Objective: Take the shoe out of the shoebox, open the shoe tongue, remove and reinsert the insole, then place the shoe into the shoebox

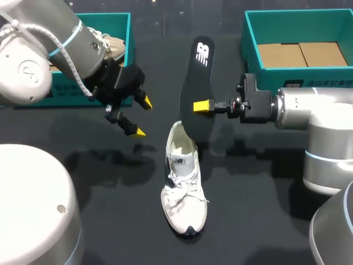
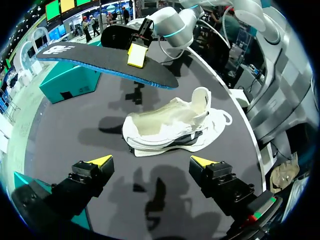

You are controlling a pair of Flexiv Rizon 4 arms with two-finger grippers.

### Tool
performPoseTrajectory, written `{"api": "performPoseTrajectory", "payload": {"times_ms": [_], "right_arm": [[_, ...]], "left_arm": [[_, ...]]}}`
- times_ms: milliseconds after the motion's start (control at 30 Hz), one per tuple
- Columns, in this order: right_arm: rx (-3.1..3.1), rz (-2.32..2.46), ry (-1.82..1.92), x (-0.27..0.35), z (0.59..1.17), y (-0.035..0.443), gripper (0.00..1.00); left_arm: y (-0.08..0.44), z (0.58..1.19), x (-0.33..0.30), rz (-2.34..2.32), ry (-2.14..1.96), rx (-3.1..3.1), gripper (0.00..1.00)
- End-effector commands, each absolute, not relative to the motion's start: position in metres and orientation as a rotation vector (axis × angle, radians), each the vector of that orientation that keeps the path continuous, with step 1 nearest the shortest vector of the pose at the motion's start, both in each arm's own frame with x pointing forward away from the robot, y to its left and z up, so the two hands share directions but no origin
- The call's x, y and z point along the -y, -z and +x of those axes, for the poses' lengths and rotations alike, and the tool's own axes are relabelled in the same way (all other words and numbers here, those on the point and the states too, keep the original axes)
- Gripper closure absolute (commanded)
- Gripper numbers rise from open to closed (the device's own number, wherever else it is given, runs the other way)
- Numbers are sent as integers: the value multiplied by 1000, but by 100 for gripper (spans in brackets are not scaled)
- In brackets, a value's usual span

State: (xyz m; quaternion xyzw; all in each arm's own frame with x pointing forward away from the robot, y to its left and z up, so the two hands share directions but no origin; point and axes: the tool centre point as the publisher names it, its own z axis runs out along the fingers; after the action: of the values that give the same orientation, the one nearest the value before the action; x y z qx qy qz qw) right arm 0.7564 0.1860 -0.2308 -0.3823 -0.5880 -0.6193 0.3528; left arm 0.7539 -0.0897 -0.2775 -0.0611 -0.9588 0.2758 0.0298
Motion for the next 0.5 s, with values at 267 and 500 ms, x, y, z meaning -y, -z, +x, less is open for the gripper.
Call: {"api": "performPoseTrajectory", "payload": {"times_ms": [267, 500], "right_arm": [[1508, -939, 1647, -201, 761, 252, 100], [1548, -916, 1666, -210, 761, 252, 100]], "left_arm": [[303, 759, 96, -289, -895, 2927, 0], [329, 746, 112, -325, -827, 2972, 0]]}}
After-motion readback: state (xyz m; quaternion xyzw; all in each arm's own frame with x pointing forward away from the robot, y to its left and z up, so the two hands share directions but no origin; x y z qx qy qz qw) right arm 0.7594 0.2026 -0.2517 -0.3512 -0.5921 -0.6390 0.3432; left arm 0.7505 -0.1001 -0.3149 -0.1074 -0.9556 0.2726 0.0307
